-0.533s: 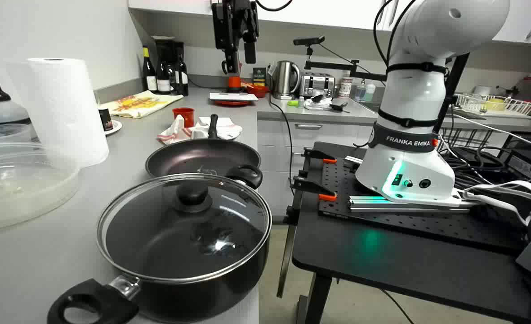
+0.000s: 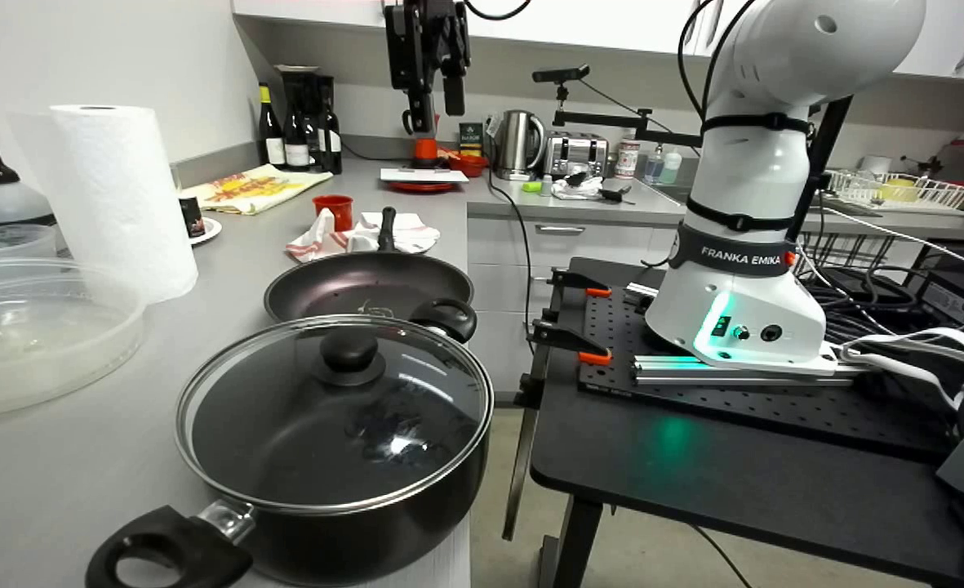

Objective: Remove the glass lid from the black pot

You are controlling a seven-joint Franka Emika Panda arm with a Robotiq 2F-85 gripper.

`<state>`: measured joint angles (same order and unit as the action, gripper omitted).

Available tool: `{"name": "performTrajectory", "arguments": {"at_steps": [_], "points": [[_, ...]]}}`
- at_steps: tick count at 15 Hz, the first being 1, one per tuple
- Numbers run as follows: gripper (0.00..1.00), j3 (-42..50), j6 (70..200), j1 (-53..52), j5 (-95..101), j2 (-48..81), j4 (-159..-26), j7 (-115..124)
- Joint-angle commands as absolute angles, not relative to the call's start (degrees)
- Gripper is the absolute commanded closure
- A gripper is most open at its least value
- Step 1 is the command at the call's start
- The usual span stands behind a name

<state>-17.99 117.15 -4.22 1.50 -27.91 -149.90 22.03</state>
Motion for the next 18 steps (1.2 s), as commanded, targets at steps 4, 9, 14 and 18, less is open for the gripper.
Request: {"name": "performTrajectory", "arguments": {"at_steps": [4, 9, 14, 18], "points": [[0.0, -16.88, 117.05, -5.38, 2.09, -27.73, -149.83, 22.53], [0.0, -16.68, 117.31, -5.38, 2.3, -27.38, -149.51, 22.02], [0.0, -15.41, 118.0, -7.82, 1.67, -24.71, -147.25, 15.58], [0.0, -13.96, 121.92, -11.12, 0.03, -21.99, -146.37, 7.09]]}}
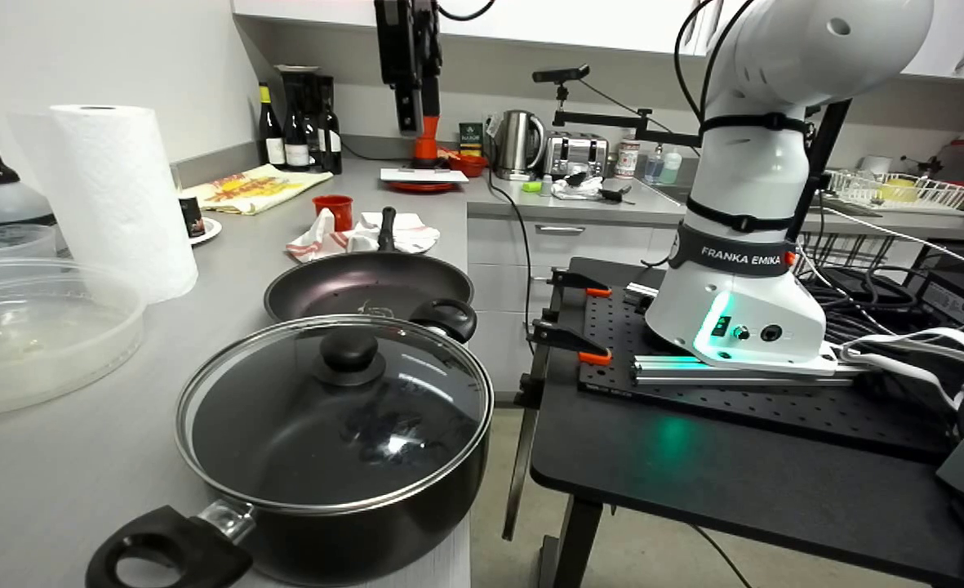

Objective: Remove the glass lid from the black pot

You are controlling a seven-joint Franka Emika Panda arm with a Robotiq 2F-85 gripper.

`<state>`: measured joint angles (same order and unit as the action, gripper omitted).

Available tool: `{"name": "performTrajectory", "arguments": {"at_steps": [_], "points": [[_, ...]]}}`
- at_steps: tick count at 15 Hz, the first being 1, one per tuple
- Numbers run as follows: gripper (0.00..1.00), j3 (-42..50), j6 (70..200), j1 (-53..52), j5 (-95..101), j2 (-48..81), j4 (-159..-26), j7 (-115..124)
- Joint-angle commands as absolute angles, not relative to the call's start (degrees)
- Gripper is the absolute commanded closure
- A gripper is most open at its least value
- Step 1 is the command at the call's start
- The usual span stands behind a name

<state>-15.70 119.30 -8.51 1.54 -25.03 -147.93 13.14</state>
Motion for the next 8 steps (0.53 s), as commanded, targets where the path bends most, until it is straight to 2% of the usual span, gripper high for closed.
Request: {"name": "performTrajectory", "arguments": {"at_steps": [1, 8], "points": [[0.0, -13.77, 122.69, -11.73, -0.05, -20.72, -146.04, 5.2], [0.0, -13.06, 126.28, -16.2, -2.76, -11.48, -144.64, -9.94]]}}
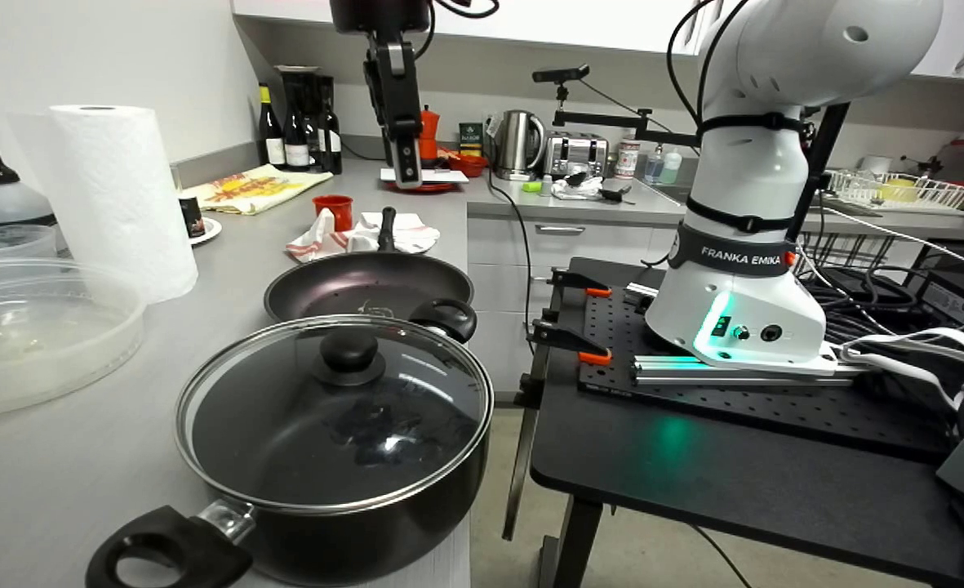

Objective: Remove the glass lid from the black pot

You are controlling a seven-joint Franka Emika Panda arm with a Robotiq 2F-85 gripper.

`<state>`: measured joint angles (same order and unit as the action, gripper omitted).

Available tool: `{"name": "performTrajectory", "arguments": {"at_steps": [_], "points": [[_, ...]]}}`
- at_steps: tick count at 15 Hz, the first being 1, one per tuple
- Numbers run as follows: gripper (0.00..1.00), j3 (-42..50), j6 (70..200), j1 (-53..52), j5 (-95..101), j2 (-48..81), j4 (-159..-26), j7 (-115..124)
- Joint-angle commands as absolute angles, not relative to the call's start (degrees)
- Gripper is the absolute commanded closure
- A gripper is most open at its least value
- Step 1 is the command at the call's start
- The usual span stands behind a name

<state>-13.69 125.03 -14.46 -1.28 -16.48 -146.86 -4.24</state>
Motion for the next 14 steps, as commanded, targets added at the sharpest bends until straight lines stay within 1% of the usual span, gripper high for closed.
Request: {"name": "performTrajectory", "arguments": {"at_steps": [1, 6, 14], "points": [[0.0, -13.38, 126.75, -16.34, -2.28, -9.88, -144.12, -10.85], [0.0, -14.77, 128.67, -17.26, -1.87, -2.02, -140.91, -14.88], [0.0, -18.3, 132.01, -18.41, 0.07, 6.74, -137.84, -15.71]]}}
